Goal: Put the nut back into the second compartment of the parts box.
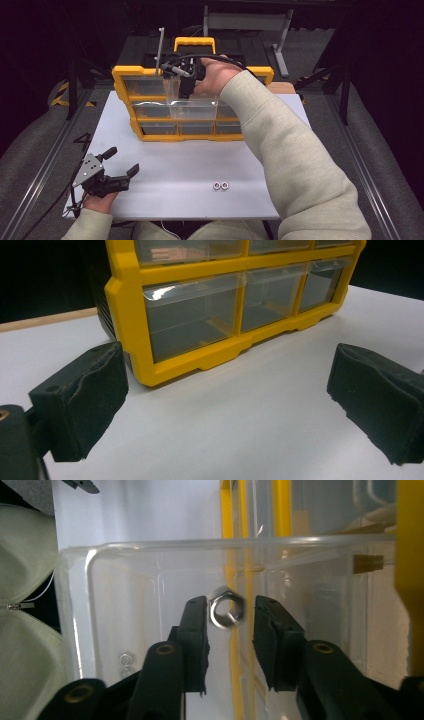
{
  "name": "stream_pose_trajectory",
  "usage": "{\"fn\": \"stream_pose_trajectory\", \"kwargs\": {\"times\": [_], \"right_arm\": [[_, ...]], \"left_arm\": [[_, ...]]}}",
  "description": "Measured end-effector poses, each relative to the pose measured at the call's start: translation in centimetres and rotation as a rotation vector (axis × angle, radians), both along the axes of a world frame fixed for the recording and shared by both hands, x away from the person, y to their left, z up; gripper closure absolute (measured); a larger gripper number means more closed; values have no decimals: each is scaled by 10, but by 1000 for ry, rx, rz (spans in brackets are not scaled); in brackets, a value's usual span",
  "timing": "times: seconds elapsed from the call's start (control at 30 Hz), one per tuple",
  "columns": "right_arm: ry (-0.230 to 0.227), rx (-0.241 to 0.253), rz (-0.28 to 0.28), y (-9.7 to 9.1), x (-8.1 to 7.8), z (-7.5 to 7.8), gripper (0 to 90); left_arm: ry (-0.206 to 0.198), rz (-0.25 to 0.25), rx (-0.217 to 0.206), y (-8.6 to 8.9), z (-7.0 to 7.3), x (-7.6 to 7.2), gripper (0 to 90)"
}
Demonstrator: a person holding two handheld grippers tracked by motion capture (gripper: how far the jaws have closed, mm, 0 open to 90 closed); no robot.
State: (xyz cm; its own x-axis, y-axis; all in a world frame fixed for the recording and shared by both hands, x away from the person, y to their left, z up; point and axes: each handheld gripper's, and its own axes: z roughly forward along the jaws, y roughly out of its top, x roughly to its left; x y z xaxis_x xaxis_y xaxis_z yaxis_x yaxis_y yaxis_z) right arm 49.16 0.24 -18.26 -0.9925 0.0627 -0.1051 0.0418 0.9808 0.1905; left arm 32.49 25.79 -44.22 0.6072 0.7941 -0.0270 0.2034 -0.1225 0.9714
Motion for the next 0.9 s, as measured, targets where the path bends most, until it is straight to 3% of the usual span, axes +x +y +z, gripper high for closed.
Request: {"fn": "stream_pose_trajectory", "kwargs": {"times": [0.43, 0.67, 0.9], "right_arm": [[-104, 81, -28, -32, -24, 39, 590], [-166, 85, -44, -58, -50, 57, 328], [-179, 86, -79, -84, -69, 57, 222]], "left_arm": [[8, 9, -6, 0, 0, 1, 42], [8, 10, -9, 0, -1, 1, 41], [9, 10, -6, -1, -1, 2, 40]]}}
